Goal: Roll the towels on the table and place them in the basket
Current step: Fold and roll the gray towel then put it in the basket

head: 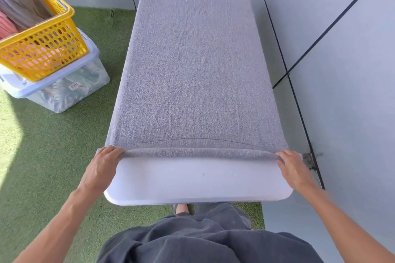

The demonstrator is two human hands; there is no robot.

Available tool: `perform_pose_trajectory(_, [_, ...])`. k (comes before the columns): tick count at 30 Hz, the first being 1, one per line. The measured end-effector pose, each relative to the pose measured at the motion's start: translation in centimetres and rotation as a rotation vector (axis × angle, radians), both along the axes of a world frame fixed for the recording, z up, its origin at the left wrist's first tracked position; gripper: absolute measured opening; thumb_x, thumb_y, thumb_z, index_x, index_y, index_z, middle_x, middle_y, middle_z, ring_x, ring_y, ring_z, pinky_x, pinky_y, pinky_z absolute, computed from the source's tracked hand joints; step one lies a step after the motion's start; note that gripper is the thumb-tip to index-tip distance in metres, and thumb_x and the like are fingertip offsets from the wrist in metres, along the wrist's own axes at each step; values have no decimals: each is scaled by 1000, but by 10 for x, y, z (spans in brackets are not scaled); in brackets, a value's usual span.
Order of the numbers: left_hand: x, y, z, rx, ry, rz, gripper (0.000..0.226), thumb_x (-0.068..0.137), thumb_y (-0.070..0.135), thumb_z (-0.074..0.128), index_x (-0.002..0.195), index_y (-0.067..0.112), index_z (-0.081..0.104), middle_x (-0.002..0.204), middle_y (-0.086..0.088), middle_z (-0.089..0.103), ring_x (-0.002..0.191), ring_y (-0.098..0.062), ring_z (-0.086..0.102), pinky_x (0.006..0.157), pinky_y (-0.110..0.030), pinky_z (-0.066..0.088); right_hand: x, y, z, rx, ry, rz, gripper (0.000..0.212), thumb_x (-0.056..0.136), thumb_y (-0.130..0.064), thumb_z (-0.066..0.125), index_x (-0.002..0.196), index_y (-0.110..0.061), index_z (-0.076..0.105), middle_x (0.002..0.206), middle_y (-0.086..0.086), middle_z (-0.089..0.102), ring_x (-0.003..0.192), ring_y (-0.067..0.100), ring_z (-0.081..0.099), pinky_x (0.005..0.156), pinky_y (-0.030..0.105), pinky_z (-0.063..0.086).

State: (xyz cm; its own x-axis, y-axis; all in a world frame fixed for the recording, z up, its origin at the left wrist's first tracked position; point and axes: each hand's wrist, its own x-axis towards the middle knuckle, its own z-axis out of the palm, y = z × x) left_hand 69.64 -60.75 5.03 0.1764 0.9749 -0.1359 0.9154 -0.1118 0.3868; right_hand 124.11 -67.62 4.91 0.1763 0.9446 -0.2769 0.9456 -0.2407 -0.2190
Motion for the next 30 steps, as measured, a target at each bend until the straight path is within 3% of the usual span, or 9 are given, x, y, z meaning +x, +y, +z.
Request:
perform_pose_trajectory(4, [-7,11,18,-214,-183,160,24,87,8,67,111,12,67,100,-1,71,91,-21,64,87,-38,49,8,11,19,-109,226,-80,16,88,-5,64,93,-20,63,80,-9,60,76,11,59,68,17,40])
perform_pose_trajectory(6, [-10,24,22,-288,-224,215,25,83,13,73,105,19,63,91,4,71,85,-17,65,79,-33,50,5,16,19,-34,298,-205,16,86,-7,67,93,-20,62,78,-9,62,73,5,57,65,11,37])
perform_pose_trajectory(9, [-13,36,19,-303,-219,252,14,78,14,78,84,22,68,87,4,71,83,-19,66,69,-30,47,-4,16,10,133,250,-248,16,84,-7,69,86,-21,64,80,-5,62,79,13,58,74,20,41])
perform_pose_trajectory(11, [-12,38,15,-246,-165,255,11,76,14,79,75,21,71,89,-2,61,86,-25,58,72,-36,44,-9,11,2,233,56,-206,11,83,-11,71,85,-22,69,88,-3,58,89,23,49,83,31,40])
perform_pose_trajectory(15, [-2,22,1,56,-29,131,9,84,0,68,89,5,74,84,-7,56,84,-30,51,69,-41,46,-24,-3,-7,352,-10,-151,8,82,-4,71,90,-6,73,92,8,56,89,14,32,83,29,33])
perform_pose_trajectory(17, [8,3,-8,134,64,59,13,86,-7,60,95,-2,68,90,-12,59,82,-31,53,63,-42,53,-29,-11,-11,316,-15,-109,23,79,-4,75,101,2,70,101,13,58,96,18,37,93,31,33])
perform_pose_trajectory(20, [18,-16,-14,193,114,28,29,81,-9,62,109,-2,61,107,-18,55,94,-36,53,72,-47,56,-28,-16,-13,245,-11,-66,40,78,-6,77,114,4,64,113,14,53,110,28,44,102,34,33])
perform_pose_trajectory(24, [20,2,-15,162,113,74,39,79,-16,60,114,-1,60,109,-18,58,95,-39,54,77,-50,51,-24,3,-8,202,51,-85,30,83,2,68,112,5,65,112,13,54,106,32,51,98,42,41])
perform_pose_trajectory(30, [-2,13,1,-3,-106,66,19,89,1,62,102,13,65,99,-4,67,92,-26,58,75,-38,46,2,11,-2,88,108,24,21,90,-4,62,109,-2,68,104,8,64,101,28,59,89,22,28])
